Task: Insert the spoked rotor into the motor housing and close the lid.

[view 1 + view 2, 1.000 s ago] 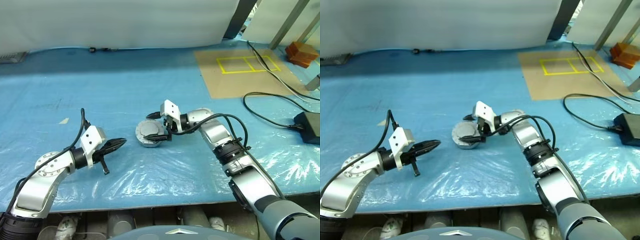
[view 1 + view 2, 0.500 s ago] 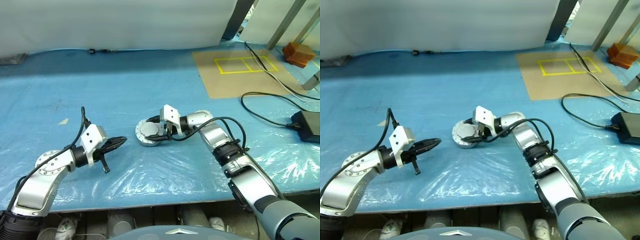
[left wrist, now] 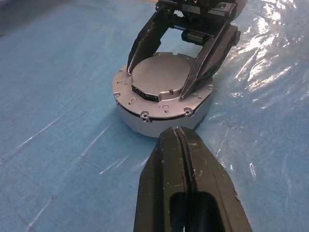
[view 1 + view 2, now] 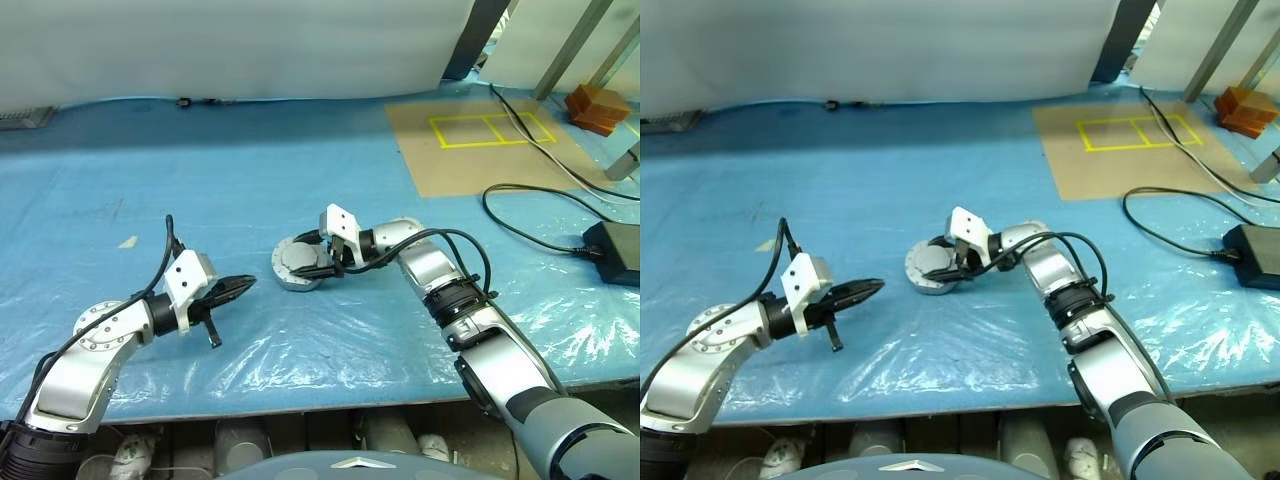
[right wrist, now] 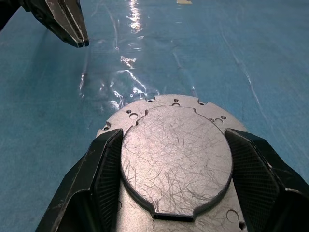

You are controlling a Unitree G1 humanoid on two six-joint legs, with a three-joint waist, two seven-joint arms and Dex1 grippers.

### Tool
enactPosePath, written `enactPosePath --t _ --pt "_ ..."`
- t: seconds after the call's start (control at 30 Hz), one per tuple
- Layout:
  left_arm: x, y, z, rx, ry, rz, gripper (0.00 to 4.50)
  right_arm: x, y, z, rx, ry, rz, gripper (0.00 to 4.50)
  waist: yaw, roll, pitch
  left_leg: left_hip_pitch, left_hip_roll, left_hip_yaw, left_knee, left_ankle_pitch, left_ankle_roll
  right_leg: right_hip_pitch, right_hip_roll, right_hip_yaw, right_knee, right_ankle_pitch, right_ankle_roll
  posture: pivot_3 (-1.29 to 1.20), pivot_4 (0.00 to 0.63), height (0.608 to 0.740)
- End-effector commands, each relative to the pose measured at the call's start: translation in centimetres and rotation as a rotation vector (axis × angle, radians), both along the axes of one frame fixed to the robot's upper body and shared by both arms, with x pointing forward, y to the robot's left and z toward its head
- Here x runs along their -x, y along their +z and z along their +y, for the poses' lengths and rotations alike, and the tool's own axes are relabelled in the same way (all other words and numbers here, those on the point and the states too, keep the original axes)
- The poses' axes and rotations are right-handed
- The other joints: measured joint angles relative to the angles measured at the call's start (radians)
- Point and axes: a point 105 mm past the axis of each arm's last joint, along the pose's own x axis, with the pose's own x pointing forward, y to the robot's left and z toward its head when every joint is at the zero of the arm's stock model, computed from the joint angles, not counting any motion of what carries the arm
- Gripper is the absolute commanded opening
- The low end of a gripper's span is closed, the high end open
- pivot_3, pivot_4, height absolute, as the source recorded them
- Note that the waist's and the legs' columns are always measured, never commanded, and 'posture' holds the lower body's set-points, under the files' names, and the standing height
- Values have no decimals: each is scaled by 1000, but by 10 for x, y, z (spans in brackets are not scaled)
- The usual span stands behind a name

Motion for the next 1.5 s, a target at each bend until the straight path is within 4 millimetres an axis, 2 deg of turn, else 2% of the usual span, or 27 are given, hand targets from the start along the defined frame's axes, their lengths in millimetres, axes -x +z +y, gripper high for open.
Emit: enactPosePath --t 0.03,0.2,0.53,0.7,0.83,1.0,1.1,1.27,1.5 --pt "2 7 -6 2 -22 -34 0 -1 -23 -13 96 -38 47 2981 0 0 0 0 0 0 0 0 0 0 0 0 0 0 0 0 150 740" --pt "2 7 -10 6 -33 -34 0 0 -44 -30 139 -61 106 2981 2 0 -2 1 0 0 0 0 0 1 0 0 1 0 0 0 150 740" --pt "0 10 -12 10 -40 -43 0 -2 -46 -24 151 -63 75 2981 4 0 -5 2 0 0 0 0 0 2 -1 0 0 0 0 0 150 740" --pt "2 9 -14 12 -44 -40 0 2 -56 -22 216 -58 50 2981 1 0 -9 3 0 0 0 0 0 3 -1 0 0 0 0 0 150 740" --pt "2 9 -16 18 -44 -41 0 9 -73 -34 315 -43 65 2981 1 3 -14 5 0 0 0 -1 2 5 -1 0 0 0 0 0 150 740" --pt "-4 8 -18 29 -28 -43 0 2 -64 -26 259 -113 123 2981 0 7 -20 7 0 0 -2 -2 4 8 -1 0 -2 -1 1 0 150 740" --pt "-15 6 -23 32 3 -27 0 4 -54 -20 185 -111 185 2981 2 6 -20 10 0 0 -3 -3 4 10 -1 0 -2 -3 4 0 150 740" --pt "-33 6 -30 45 12 -10 0 4 -54 -24 191 -121 186 2981 0 7 -20 10 -1 0 -5 -2 2 10 -1 -1 -5 -1 1 0 150 740" --pt "-45 4 -47 55 -43 2 0 4 -54 -27 183 -140 189 2981 0 7 -21 12 -2 2 -17 0 0 12 -1 -2 -15 -1 1 0 150 740"
